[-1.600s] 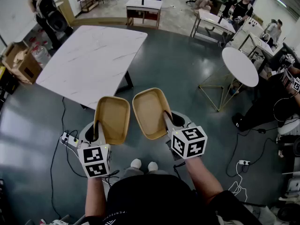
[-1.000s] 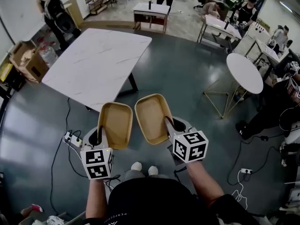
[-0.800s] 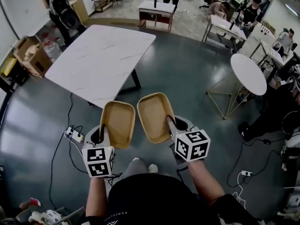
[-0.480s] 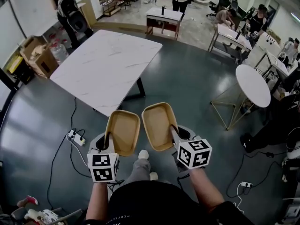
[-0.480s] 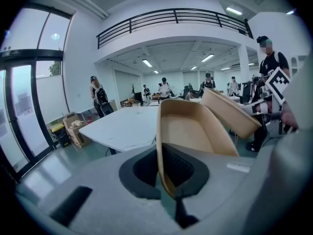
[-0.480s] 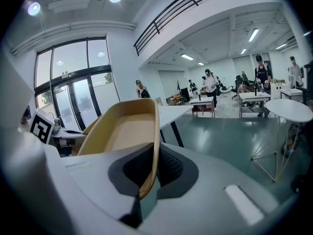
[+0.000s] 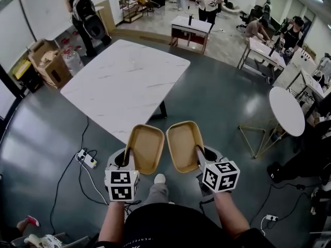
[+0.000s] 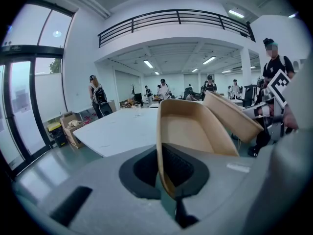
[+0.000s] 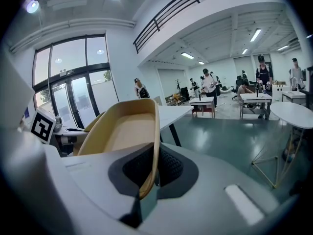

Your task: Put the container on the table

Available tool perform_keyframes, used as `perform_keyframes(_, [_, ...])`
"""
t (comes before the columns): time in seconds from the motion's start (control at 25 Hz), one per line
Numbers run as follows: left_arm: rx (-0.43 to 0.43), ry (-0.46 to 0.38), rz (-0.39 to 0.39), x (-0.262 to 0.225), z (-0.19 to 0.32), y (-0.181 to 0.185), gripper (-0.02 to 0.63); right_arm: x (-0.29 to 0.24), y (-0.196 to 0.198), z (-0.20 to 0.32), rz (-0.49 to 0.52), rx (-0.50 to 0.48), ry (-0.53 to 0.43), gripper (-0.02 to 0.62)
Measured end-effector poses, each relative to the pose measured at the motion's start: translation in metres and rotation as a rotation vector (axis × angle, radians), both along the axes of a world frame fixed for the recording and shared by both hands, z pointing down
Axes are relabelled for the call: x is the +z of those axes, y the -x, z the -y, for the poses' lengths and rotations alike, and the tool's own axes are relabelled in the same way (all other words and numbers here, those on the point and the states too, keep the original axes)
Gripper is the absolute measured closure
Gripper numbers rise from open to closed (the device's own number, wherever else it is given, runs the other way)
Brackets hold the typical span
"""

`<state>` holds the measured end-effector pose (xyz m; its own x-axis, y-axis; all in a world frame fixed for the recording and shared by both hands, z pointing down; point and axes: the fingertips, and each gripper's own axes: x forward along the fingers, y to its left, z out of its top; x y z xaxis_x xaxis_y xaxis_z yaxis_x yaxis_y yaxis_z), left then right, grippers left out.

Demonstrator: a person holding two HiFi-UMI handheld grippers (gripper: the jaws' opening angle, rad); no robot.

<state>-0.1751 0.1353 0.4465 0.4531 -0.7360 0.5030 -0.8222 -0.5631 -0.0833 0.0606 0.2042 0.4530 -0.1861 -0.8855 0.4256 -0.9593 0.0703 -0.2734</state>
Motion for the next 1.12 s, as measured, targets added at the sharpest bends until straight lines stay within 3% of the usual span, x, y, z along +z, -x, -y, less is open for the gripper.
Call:
perform_keyframes(0.64, [0.014,0.041,0.003,0.011,0.115,-0.021,0.604,0.008,-0.014,0.113,0.011,-0.002,0.048,0.592])
perform_keyframes(1.12, [-0.007,0.076,0.003,0.022,0.179,-0.011,0.604,0.012,-0.011,0.183,0.010,-0.011,0.073,0.594])
